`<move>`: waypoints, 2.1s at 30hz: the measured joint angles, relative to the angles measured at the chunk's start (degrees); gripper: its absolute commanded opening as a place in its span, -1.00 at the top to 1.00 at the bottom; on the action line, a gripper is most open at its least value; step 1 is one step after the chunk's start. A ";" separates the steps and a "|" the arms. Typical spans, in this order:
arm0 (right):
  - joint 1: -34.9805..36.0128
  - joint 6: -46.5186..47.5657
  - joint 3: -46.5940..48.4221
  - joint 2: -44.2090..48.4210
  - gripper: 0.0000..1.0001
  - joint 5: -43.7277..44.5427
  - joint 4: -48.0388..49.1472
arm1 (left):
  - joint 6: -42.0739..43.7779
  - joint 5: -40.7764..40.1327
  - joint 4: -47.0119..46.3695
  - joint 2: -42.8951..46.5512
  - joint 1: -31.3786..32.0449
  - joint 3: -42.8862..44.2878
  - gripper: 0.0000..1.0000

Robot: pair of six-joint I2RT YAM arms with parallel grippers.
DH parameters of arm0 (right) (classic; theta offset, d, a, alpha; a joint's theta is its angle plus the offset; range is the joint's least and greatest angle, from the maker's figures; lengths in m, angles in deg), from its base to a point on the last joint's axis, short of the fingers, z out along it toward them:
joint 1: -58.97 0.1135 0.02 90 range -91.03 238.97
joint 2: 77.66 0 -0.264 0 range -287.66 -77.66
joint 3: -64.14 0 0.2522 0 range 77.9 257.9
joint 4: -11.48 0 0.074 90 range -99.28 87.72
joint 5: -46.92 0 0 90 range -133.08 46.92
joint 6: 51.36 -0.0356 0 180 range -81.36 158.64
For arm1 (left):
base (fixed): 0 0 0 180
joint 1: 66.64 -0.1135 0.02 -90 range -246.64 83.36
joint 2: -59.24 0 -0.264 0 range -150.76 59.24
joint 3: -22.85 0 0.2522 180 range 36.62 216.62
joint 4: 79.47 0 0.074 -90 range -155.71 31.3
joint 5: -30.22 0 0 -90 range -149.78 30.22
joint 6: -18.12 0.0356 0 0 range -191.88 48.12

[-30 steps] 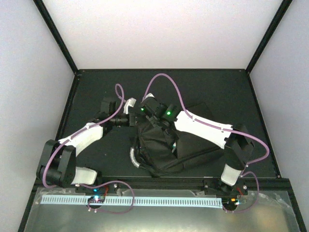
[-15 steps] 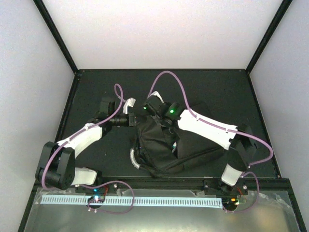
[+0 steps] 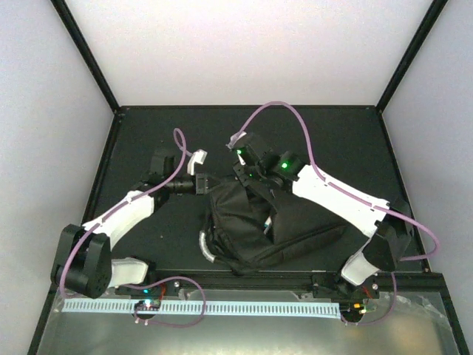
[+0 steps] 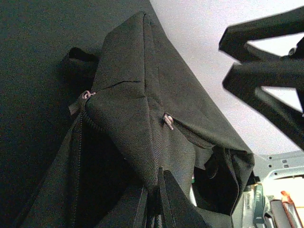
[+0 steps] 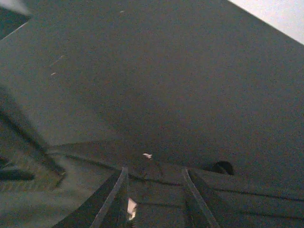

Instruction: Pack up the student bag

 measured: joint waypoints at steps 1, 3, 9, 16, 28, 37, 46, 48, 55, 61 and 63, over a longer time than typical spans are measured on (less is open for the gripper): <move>0.02 0.87 -0.70 0.46 0.25 -1.36 0.70 | 0.00 0.15 0.07 0.28 0.07 0.00 0.97; 0.02 3.06 -2.43 1.77 0.15 -4.20 1.95 | 0.02 0.31 0.24 0.63 0.26 0.00 0.97; 0.07 10.56 -4.07 4.13 0.12 -10.93 3.43 | 0.17 0.31 0.74 0.72 0.31 0.00 0.97; 0.07 17.77 -2.73 2.32 0.10 -13.99 1.20 | 0.48 0.31 0.92 0.72 0.31 0.00 0.97; 0.07 23.52 0.48 -3.67 0.18 -14.19 -3.58 | 1.09 0.48 1.25 0.70 0.33 0.02 0.97; -1.42 24.98 1.05 -4.70 0.30 -13.79 -5.55 | 1.51 0.57 1.62 0.68 0.31 0.07 0.97; -3.04 25.46 2.99 -5.77 0.33 -15.28 -7.34 | 1.66 0.57 1.79 0.68 0.31 0.09 0.97; -2.97 25.62 3.61 -6.32 0.30 -16.09 -7.78 | 1.66 0.57 2.12 0.68 0.31 0.24 0.97; -2.97 26.08 4.42 -6.62 0.27 -18.56 -8.81 | 1.66 0.70 2.56 0.68 0.33 0.63 0.97; -2.97 26.23 4.63 -6.75 0.37 -20.02 -9.53 | 1.68 0.72 2.67 0.68 0.33 0.68 0.97; -2.97 26.29 5.03 -7.56 0.46 -20.13 -10.38 | 1.68 0.72 2.69 0.68 0.33 0.68 0.97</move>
